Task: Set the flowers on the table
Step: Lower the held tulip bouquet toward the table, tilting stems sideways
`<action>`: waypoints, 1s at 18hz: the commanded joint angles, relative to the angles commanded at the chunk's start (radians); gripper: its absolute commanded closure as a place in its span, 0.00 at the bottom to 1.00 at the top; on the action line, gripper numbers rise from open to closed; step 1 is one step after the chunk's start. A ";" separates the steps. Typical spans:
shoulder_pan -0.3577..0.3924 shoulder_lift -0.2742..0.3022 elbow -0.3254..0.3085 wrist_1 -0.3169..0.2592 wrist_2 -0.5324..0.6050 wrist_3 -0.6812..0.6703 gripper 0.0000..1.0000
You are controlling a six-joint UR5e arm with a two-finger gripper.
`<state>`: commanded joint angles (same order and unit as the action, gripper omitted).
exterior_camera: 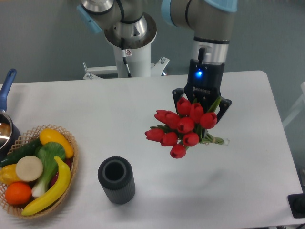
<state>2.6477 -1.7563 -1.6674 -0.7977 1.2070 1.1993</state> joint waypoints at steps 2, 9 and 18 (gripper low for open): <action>-0.009 -0.017 0.000 0.000 0.038 0.038 0.54; -0.083 -0.069 -0.026 0.000 0.250 0.132 0.54; -0.115 -0.135 -0.060 -0.002 0.397 0.244 0.54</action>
<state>2.5326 -1.8913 -1.7272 -0.7992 1.6045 1.4435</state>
